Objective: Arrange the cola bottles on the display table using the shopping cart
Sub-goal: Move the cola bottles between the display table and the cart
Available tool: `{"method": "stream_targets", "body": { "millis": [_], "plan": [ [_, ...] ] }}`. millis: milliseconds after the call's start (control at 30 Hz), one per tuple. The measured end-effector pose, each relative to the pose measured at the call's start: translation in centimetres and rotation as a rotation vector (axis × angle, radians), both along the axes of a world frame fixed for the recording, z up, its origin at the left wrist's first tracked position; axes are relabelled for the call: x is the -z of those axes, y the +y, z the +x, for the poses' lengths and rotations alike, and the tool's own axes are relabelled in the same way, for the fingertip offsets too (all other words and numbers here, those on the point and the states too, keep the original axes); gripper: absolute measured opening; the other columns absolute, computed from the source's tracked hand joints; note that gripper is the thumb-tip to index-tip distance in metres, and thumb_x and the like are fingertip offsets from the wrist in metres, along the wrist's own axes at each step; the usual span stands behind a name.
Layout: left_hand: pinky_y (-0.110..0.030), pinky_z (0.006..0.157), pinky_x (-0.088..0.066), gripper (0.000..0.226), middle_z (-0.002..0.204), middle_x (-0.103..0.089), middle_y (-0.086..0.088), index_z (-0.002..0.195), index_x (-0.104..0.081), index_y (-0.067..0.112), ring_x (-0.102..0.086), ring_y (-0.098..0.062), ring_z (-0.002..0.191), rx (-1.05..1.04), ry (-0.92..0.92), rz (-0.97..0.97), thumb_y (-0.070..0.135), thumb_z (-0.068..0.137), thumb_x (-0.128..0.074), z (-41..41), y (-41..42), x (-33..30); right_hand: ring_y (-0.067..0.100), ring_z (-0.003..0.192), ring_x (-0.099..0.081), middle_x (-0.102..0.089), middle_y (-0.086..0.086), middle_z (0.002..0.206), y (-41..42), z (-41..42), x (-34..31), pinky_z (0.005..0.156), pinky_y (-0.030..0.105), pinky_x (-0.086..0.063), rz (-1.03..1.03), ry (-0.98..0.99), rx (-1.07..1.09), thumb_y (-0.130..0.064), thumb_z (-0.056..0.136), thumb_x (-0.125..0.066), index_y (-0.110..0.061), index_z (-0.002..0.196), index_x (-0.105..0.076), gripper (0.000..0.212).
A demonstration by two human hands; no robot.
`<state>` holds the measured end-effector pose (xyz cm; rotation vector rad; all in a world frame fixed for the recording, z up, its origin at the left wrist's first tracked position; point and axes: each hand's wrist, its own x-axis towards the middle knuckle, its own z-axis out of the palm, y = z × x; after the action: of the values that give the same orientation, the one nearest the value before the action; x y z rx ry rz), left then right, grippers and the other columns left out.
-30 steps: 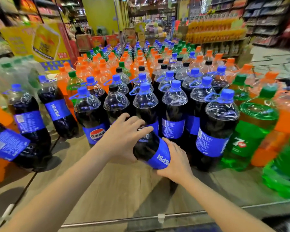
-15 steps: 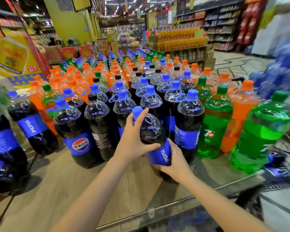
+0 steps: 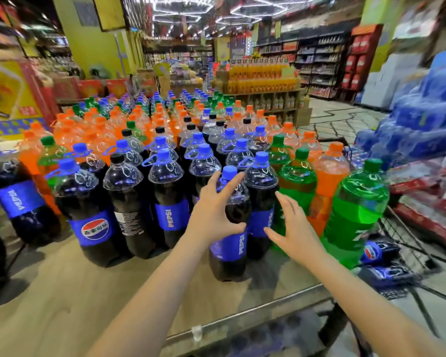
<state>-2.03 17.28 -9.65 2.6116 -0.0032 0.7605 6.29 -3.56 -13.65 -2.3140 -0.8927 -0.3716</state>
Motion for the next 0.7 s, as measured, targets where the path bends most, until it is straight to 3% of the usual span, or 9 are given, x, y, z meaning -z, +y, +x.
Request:
{"method": "stream_targets", "body": {
  "millis": [133, 267, 400, 467, 533, 633, 700],
  "plan": [
    [-0.039, 0.097, -0.047, 0.114, 0.162, -0.008, 0.002, 0.146, -0.008, 0.060, -0.026, -0.027, 0.144, -0.079, -0.127, -0.063, 0.037, 0.062, -0.081, -0.2, -1.1, 1.7, 0.024, 0.140, -0.025, -0.029, 0.010, 0.151, 0.6, 3.0, -3.7, 0.115, 0.032, -0.020, -0.031, -0.167, -0.073, -0.031, 0.082, -0.072, -0.017, 0.151, -0.022, 0.086],
    [-0.029, 0.105, -0.030, 0.124, 0.164, 0.000, -0.007, 0.151, 0.005, 0.049, -0.009, -0.024, 0.151, -0.252, -0.274, -0.199, 0.035, 0.066, -0.084, -0.3, -3.4, 5.4, 0.031, 0.140, -0.025, -0.028, 0.015, 0.152, 2.3, 5.5, -5.9, 0.114, 0.040, -0.024, -0.076, -0.285, -0.106, -0.038, 0.081, -0.073, -0.017, 0.150, -0.025, 0.087],
    [-0.019, 0.109, -0.021, 0.143, 0.164, 0.004, -0.011, 0.148, 0.021, 0.042, 0.011, 0.003, 0.146, -0.377, -0.224, -0.360, 0.029, 0.061, -0.092, -0.4, -5.4, 9.9, 0.030, 0.143, -0.019, -0.013, 0.013, 0.158, 3.6, 7.0, -5.5, 0.112, 0.039, -0.026, -0.128, -0.240, -0.166, -0.046, 0.079, -0.072, -0.030, 0.152, -0.018, 0.092],
    [-0.030, 0.109, -0.032, 0.146, 0.164, -0.004, -0.010, 0.147, 0.023, 0.039, -0.005, -0.008, 0.149, -0.405, -0.198, -0.391, 0.025, 0.060, -0.093, -0.4, -5.6, 11.0, 0.030, 0.143, -0.018, -0.008, 0.012, 0.159, 3.9, 7.3, -4.5, 0.112, 0.040, -0.027, -0.109, -0.188, -0.202, -0.048, 0.074, -0.076, -0.036, 0.151, -0.016, 0.098],
    [-0.032, 0.109, -0.034, 0.150, 0.163, -0.011, -0.007, 0.143, 0.027, 0.051, -0.020, -0.021, 0.148, -0.395, -0.204, -0.411, 0.020, 0.059, -0.094, -0.2, -5.5, 11.3, 0.032, 0.142, -0.020, -0.011, 0.015, 0.157, 4.1, 7.4, -3.5, 0.113, 0.041, -0.027, -0.051, -0.188, -0.208, -0.047, 0.069, -0.080, -0.035, 0.150, -0.019, 0.102],
    [-0.024, 0.111, -0.025, 0.146, 0.160, -0.010, 0.003, 0.144, 0.020, 0.048, -0.020, -0.020, 0.148, -0.383, -0.202, -0.438, 0.015, 0.059, -0.094, 0.3, -5.0, 11.6, 0.030, 0.142, -0.017, -0.014, 0.015, 0.156, 4.4, 7.6, -2.8, 0.112, 0.040, -0.027, 0.021, -0.183, -0.209, -0.041, 0.069, -0.081, -0.031, 0.150, -0.023, 0.100],
    [-0.026, 0.114, -0.024, 0.143, 0.159, -0.007, 0.006, 0.143, 0.017, 0.046, -0.017, -0.018, 0.149, -0.366, -0.210, -0.463, 0.014, 0.059, -0.094, 0.3, -4.6, 11.6, 0.028, 0.144, -0.012, -0.011, 0.014, 0.156, 4.5, 7.5, -2.6, 0.112, 0.038, -0.025, 0.056, -0.166, -0.220, -0.038, 0.069, -0.081, -0.032, 0.150, -0.024, 0.099]
  ]
}}
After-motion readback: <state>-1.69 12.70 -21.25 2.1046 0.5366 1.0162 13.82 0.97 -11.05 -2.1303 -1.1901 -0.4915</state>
